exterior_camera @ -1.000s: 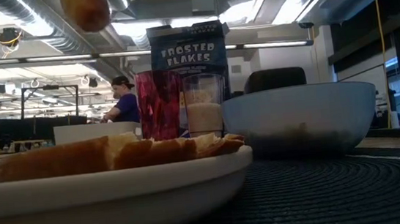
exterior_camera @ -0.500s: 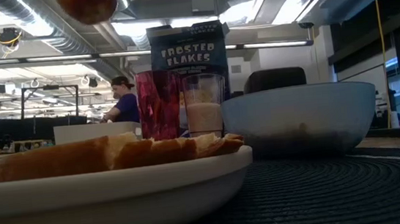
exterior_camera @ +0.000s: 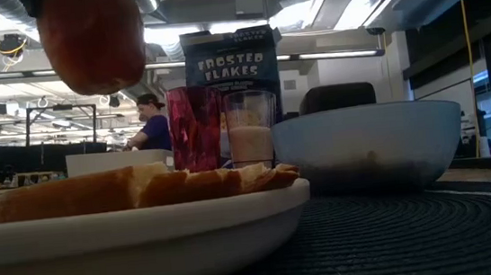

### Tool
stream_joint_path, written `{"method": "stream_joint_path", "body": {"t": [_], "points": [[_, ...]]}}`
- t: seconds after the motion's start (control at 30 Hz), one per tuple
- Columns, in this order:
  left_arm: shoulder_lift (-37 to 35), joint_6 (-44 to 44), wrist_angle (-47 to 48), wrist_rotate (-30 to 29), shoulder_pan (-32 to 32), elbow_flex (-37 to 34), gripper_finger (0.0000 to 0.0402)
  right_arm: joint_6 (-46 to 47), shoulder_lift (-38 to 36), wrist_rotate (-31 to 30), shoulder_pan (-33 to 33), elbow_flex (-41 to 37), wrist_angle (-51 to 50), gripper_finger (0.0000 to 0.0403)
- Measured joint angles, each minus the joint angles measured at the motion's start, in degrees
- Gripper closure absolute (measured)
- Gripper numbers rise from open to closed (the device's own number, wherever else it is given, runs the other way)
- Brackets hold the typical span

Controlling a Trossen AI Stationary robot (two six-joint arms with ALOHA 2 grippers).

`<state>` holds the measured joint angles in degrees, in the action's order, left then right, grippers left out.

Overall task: Arrange a breakfast setting
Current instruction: Put the apple on the white plate

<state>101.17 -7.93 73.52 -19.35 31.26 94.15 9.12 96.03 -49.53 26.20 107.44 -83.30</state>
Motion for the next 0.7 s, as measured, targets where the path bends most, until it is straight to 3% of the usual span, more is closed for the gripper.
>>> {"method": "stream_joint_path", "body": {"t": [0.23, 0.33, 0.7], "points": [[1.7, 0.0, -4.4, 1.0, 1.6, 0.0, 0.0091, 2.2, 0.0, -0.6, -2.4, 0.0, -1.0, 0.0337], [2.7, 1.3, -5.7, 5.3, 1.1, 0.0, 0.0091, 6.2, 0.0, -2.4, -2.8, 0.0, -0.9, 0.0337], [9.1, 9.4, -6.5, 9.7, 0.2, 0.0, 0.0091, 22.1, 0.0, -2.2, -2.6, -5.4, -6.7, 0.0337]]}}
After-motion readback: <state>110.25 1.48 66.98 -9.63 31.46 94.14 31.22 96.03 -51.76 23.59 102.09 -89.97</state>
